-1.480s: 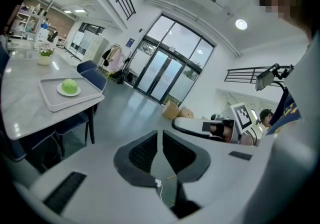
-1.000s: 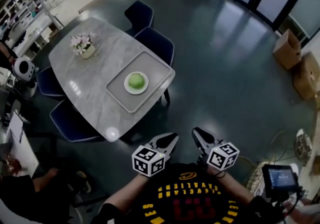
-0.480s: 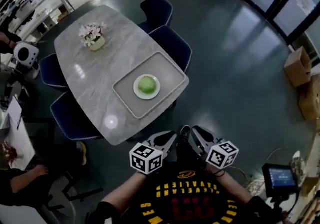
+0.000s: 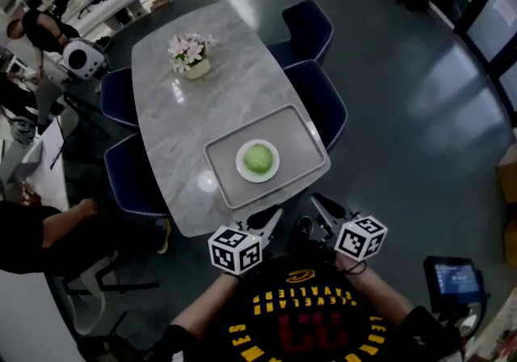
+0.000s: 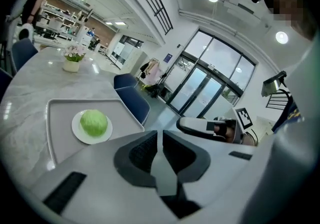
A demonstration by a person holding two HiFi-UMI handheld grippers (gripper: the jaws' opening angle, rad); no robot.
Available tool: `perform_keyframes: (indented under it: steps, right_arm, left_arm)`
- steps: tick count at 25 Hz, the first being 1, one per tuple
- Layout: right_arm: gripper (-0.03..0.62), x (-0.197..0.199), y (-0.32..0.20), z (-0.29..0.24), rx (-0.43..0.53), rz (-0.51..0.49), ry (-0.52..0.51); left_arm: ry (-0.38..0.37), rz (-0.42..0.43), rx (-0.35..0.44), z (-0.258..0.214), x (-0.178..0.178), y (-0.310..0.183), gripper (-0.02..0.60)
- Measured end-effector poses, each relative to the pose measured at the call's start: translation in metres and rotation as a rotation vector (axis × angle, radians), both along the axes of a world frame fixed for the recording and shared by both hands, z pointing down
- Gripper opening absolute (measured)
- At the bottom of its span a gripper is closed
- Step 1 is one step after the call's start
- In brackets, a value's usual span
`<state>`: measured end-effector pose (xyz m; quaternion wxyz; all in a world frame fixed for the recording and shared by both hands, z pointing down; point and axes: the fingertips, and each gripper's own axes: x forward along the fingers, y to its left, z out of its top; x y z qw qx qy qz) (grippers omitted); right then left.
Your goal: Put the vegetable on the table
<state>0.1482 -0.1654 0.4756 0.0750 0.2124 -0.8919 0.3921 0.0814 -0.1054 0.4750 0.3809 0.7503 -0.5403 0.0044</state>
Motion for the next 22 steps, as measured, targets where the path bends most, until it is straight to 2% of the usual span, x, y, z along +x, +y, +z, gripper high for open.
perform_keyframes:
  steps: [8,14,19,22]
  right_arm:
    - [0.057,-0.02,-0.048,0.014,-0.112,-0.169,-0.021]
    - [0.057,-0.035,-0.055,0.043,-0.174,-0.257,0.011]
    - [0.057,-0.063,-0.06,0.066,-0.184,-0.319,0.056]
    - [0.057,-0.079,-0.072,0.07,-0.162,-0.32,0.083]
  left_arm:
    - [0.063,-0.295,-0.043,0.004,-0.025,-0.021,0.037]
    - [0.086,-0.434,-0.078,0.016,-0.039,-0.008,0.037]
    - [0.189,-0.535,-0.094,0.034,-0.063,-0.002,0.037]
    - [0.239,-0.566,-0.098,0.044,-0.081,-0.005,0.037]
